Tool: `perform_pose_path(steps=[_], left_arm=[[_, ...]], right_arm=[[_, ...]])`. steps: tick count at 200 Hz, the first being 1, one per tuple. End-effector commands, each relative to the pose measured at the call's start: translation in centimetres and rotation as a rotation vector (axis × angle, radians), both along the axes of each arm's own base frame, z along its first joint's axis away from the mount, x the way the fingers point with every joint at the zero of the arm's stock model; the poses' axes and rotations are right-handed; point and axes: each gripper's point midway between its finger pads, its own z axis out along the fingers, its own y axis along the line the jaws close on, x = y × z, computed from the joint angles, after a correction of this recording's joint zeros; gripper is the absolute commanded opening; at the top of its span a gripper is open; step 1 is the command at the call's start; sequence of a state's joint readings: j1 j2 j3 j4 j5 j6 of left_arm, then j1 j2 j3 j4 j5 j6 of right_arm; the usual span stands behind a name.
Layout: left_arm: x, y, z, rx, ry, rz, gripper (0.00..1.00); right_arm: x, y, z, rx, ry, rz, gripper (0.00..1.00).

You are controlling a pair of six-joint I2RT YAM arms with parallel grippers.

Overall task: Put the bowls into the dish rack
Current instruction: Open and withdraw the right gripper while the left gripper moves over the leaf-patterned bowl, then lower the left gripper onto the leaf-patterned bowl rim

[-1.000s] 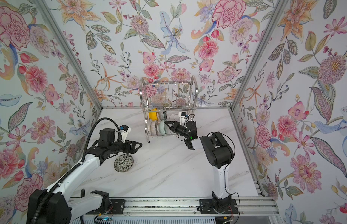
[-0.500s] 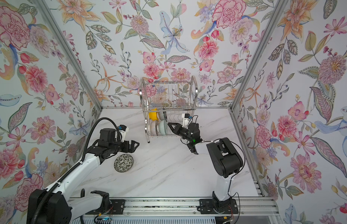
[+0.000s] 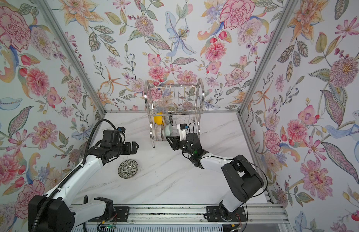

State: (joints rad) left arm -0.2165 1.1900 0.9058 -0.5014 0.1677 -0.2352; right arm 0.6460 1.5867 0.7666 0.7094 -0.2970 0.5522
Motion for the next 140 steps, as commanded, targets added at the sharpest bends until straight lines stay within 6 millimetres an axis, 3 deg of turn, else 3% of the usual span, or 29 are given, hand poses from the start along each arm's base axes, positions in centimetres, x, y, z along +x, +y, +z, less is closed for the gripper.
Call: perform_pose_path(steps=[1,57,97,140], left_arm=[[-1.6,1.6,-1.0,0.017,0.110,0.137,0.99],[-4.3,4.6,-2.7,0.064,0.207,0.349,0.99],[-6.2,5.3,-5.8,0.077,0.373,0.457,0.97],[-8.0,5.2,-7.5,0.022,0.421,0.521,0.95]], right_arm=[[-1.0,-0.8,-2.0,-0.132,-0.033,0.008,0.29],[-4.0,-1.6,-3.2,-0.181,-0.059,0.046,0.29],[-5.4,-2.9,-3.7,-0.206,-0.091,0.040,0.29],[-5.7,-4.2,-4.1,-0.232,-0.117,0.007,0.30]])
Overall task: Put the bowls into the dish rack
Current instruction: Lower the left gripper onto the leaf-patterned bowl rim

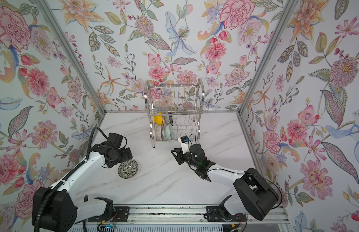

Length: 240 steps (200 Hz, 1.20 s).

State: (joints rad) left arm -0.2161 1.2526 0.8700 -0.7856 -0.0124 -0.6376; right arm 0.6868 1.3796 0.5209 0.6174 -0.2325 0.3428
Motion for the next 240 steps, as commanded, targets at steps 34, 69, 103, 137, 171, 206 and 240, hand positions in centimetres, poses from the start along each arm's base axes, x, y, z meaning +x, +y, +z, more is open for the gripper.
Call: perform_pose_path(steps=[34,69,103,137,171,206,240], left_arm=[[-2.8,0.2,-2.8,-0.050,0.078,0.107,0.95],[-3.3,-0.7,-3.9,-0.098,0.091,0.095,0.93],[-3.2,-1.9,-4.2,-0.127,0.092,0.046,0.92],[-2.3,-5.3,-3.9,-0.123,0.084,-0.138,0.92],[-2.1,-8.1,-4.3,-0.118,0.097,-0.289,0.88],[-1.6,-11.6,-4.1,-0.128,0.076,-0.417,0.88],[-1.6,-15.5,-3.6,-0.135,0.050,-0.556,0.89]], right_arm=[[0.3,-0.7,-0.1,-0.019,-0.044,-0.019,0.30],[0.4,-0.8,-0.4,-0.024,-0.039,-0.023,0.30],[0.6,-0.8,-0.4,-0.025,-0.038,-0.027,0.30],[0.6,-0.8,-0.4,-0.027,-0.039,-0.030,0.30],[0.5,-1.2,-0.2,-0.031,-0.042,-0.043,0.30],[0.4,-1.6,0.0,-0.036,-0.044,-0.056,0.30],[0.2,-1.9,-0.1,-0.050,-0.042,-0.069,0.30]])
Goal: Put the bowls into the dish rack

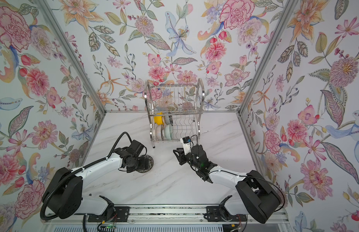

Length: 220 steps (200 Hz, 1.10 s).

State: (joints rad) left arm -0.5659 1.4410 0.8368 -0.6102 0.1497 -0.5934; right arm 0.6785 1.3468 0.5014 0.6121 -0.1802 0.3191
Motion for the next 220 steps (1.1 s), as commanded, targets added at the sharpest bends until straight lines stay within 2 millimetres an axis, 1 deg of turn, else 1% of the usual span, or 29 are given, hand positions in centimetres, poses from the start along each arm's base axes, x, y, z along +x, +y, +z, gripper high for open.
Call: perform_pose_path(steps=[1,36,42,45,55,77,96,113,123,125,129,152,174,193,220], left_arm=[[0.7,-3.2,1.1,-0.037,-0.049,-0.117,0.89],[0.4,-7.0,1.5,-0.033,-0.060,-0.248,0.90],[0.4,-7.6,1.8,-0.041,-0.069,-0.268,0.90],[0.2,-7.9,1.0,-0.029,-0.048,-0.278,0.90],[0.0,-8.7,0.8,-0.027,-0.040,-0.308,0.91],[-0.2,-9.5,0.7,-0.035,-0.033,-0.338,0.92],[-0.1,-9.7,1.4,-0.058,-0.056,-0.349,0.93],[0.0,-9.5,2.2,-0.071,-0.078,-0.354,0.94],[0.0,-9.1,2.1,-0.075,-0.069,-0.352,0.95],[0.1,-9.1,2.9,-0.091,-0.091,-0.351,0.95],[0.2,-8.9,3.4,-0.100,-0.101,-0.346,0.95],[0.7,-7.8,4.3,-0.157,-0.128,-0.312,0.97],[1.5,-6.5,5.5,-0.217,-0.161,-0.267,0.98],[2.1,-5.4,6.6,-0.254,-0.183,-0.240,0.99],[3.0,-3.4,7.5,-0.286,-0.211,-0.196,0.99]], right_arm=[[-0.2,-0.7,-0.3,-0.029,-0.007,-0.020,0.30],[-0.2,-1.1,0.1,-0.047,-0.019,-0.036,0.30],[-0.1,-1.1,0.1,-0.053,-0.022,-0.038,0.30],[-0.1,-1.1,0.2,-0.054,-0.024,-0.039,0.30],[-0.1,-1.2,0.3,-0.064,-0.028,-0.042,0.30],[0.0,-1.4,0.2,-0.094,-0.029,-0.041,0.30],[-0.2,-1.3,0.3,-0.120,-0.034,-0.029,0.32],[-0.3,-1.3,0.3,-0.152,-0.045,-0.013,0.33],[-0.3,-1.2,0.4,-0.169,-0.053,-0.005,0.33],[-0.3,-1.2,0.4,-0.172,-0.053,-0.003,0.33],[-0.3,-1.2,0.5,-0.177,-0.058,0.000,0.34],[-0.4,-0.6,0.8,-0.204,-0.073,0.040,0.35],[-1.0,0.6,0.6,-0.255,-0.101,0.115,0.35],[-1.9,2.0,0.5,-0.313,-0.138,0.195,0.36],[-3.5,3.9,-0.6,-0.426,-0.176,0.338,0.38]])
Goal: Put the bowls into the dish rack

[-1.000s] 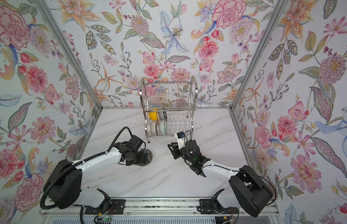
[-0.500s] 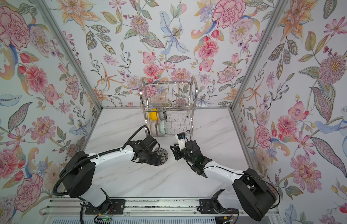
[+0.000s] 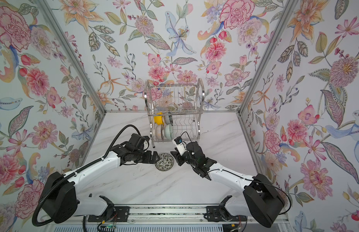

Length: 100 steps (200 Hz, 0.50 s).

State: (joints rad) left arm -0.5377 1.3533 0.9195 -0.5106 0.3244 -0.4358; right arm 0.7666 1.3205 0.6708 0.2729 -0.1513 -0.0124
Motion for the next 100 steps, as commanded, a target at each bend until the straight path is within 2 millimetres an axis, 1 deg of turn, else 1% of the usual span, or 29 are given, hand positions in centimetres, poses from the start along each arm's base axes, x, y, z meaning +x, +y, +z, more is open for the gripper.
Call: perform_pose_path(steps=[1,35,69,100], left_arm=[[0.0,1.0,0.7,-0.052,-0.013,-0.012,0.99],[0.9,2.3,2.0,-0.078,-0.075,-0.013,0.99],[1.7,3.8,2.9,-0.081,-0.079,0.011,0.99],[2.8,6.0,3.6,-0.100,-0.084,0.080,0.99]], right_arm=[[-1.7,1.5,-1.5,-0.144,-0.026,0.150,0.38],[-2.8,3.0,-2.7,-0.267,-0.030,0.248,0.41],[-3.5,4.7,-3.3,-0.347,-0.040,0.315,0.47],[-3.5,5.4,-3.7,-0.419,-0.041,0.329,0.53]])
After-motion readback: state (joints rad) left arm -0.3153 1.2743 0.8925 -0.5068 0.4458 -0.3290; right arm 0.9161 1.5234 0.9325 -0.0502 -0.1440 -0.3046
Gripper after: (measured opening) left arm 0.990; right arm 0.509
